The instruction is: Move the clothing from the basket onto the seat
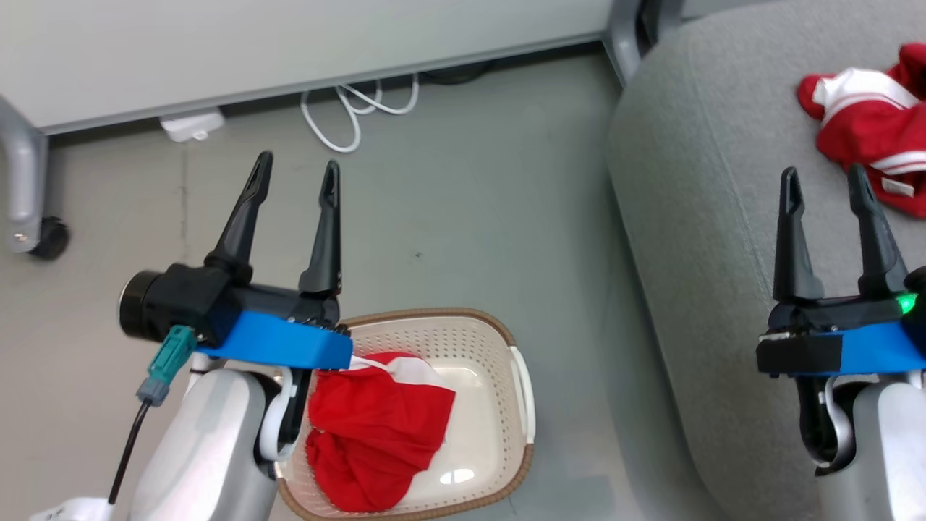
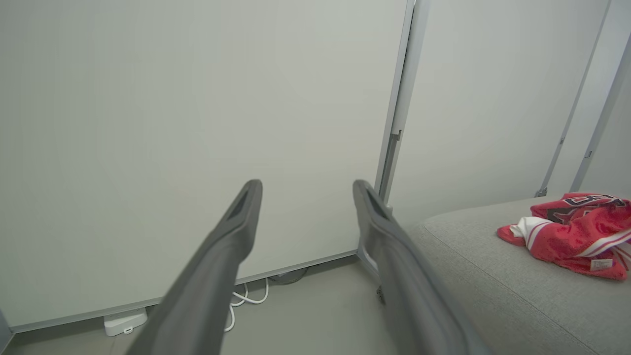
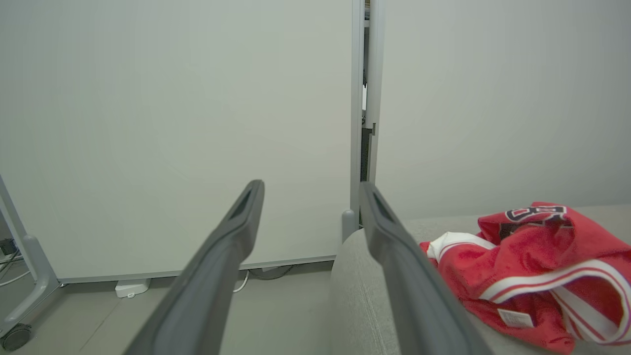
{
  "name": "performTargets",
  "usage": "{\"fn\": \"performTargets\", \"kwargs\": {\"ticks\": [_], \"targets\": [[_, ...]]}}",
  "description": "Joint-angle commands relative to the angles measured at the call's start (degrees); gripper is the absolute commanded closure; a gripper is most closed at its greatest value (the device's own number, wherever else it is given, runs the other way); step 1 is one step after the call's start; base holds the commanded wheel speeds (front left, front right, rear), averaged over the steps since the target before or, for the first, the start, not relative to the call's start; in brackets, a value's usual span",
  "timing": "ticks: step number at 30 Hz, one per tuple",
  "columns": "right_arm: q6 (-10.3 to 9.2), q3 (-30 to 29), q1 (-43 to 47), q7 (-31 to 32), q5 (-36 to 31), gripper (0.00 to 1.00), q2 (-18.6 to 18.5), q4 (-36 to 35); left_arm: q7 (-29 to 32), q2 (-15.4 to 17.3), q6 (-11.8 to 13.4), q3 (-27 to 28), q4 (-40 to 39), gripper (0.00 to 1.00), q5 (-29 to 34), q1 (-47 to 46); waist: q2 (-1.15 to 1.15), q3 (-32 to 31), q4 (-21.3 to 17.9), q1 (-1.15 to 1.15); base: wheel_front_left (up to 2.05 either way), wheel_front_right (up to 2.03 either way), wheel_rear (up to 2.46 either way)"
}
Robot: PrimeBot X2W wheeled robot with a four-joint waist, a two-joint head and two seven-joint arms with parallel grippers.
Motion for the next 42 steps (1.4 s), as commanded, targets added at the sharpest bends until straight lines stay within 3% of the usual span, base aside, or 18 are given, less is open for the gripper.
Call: {"fn": "performTargets", "kwargs": {"ticks": [1,8,19,42], "targets": [[0.03,0.33,1.18,-0.22,-0.26,0.00,0.25,-0.46,-0.15,-0.14,-0.37,0.90,0.08,0.00,0.38,0.81,0.00,-2.09,2.19,0.02,0.00,0.00,0.00],[0.03,2.22,5.57,-0.22,-1.15,0.00,1.27,-1.42,-0.14,-2.42,-2.00,7.02,0.99,0.00,2.30,6.31,0.00,-5.79,5.41,0.02,0.00,0.00,0.00],[0.03,4.27,10.35,-0.22,0.52,0.00,1.62,0.65,-0.15,-4.74,-3.95,13.20,2.63,0.00,4.56,13.15,0.00,-9.88,6.50,0.02,0.00,0.00,0.00],[0.03,6.74,13.53,-0.22,-0.33,0.00,1.63,0.37,-0.15,-7.30,-6.44,17.52,3.29,0.00,8.36,16.63,0.00,-12.28,7.42,0.02,0.00,0.00,0.00]]}}
